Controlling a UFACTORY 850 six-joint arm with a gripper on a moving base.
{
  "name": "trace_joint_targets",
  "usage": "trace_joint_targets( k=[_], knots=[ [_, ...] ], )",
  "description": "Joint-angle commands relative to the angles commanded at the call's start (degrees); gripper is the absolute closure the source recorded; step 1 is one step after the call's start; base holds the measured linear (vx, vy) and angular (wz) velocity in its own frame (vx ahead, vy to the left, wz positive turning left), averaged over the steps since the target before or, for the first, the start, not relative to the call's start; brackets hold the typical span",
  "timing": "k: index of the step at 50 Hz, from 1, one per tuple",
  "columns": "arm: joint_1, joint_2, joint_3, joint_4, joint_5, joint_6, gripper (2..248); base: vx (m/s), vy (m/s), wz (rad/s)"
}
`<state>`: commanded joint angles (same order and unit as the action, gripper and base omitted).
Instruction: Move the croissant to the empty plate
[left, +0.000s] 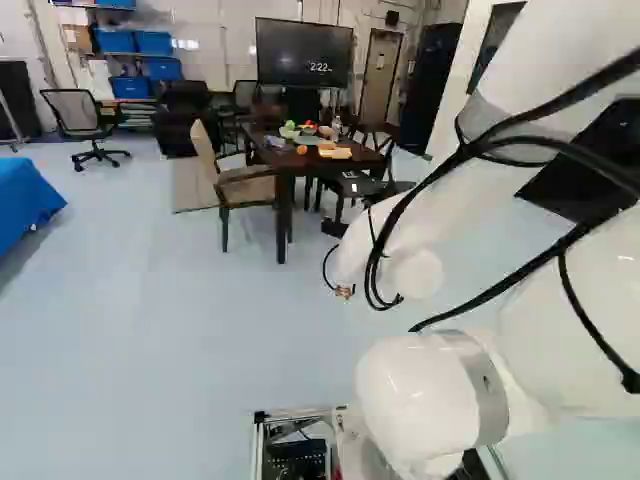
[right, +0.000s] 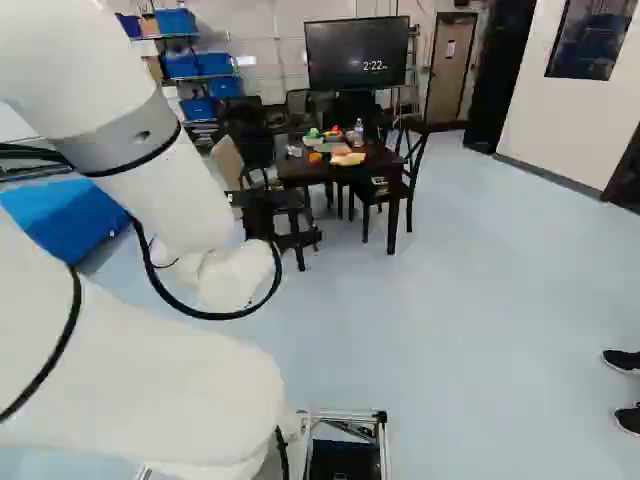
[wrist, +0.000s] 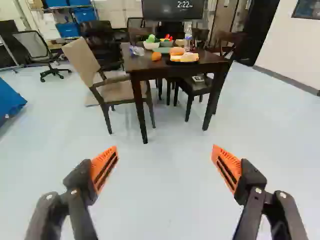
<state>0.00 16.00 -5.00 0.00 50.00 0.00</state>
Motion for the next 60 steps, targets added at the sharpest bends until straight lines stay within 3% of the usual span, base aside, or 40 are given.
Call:
trace_joint_targets(
  k=[60],
  knots=[
    [0.0,0.0,0.0,0.0,0.0,0.0,3,0.015,-0.004,-0.005]
  ],
)
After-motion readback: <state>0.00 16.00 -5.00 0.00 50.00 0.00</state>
